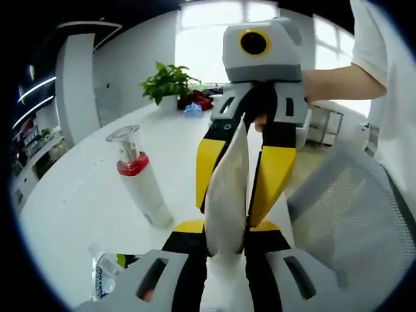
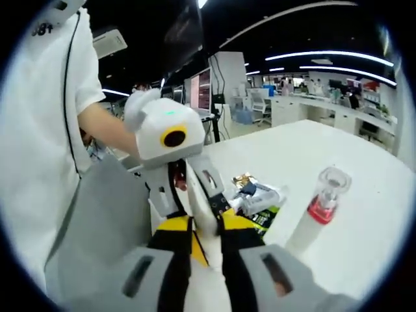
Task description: Arrange the skincare products in the storage area until every visible bottle or jar stands upright without overlapping.
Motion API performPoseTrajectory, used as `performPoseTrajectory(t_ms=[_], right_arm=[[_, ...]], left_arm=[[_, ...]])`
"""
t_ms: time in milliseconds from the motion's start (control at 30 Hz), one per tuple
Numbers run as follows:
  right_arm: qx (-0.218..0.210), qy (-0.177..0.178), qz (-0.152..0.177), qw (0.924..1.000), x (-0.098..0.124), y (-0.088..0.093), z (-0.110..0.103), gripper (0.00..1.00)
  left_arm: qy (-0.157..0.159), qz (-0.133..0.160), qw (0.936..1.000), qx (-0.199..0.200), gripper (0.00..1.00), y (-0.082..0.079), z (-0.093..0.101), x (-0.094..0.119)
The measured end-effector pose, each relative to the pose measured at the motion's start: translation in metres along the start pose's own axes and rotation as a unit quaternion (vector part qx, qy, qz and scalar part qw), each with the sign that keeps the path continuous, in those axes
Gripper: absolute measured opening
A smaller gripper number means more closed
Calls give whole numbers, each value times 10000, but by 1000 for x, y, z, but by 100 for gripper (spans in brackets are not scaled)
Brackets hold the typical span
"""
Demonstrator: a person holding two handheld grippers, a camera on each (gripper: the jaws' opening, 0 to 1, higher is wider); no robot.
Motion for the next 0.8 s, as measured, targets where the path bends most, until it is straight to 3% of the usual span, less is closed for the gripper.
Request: performPoseTrajectory(t_ms=[467, 800], right_arm=[[-150, 396, 213, 9989, 1, 1, 10, 20], [-563, 1211, 465, 9899, 20, 7, 30, 40]], left_arm=[[20, 59, 10000, -28, 17, -2, -9, -5], [92, 79, 9999, -96, 17, -5, -19, -10]])
Point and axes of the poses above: the point that each gripper's makers call its tool centre point, and the gripper's own axes: x roughly backward along the fingers, z roughly to its right, y roughly out of its underside, the point moved 2 cm from there along x, roughly backward along the fingers, and after that the axes turned 2 degrees about z, right-handed, at the moved point
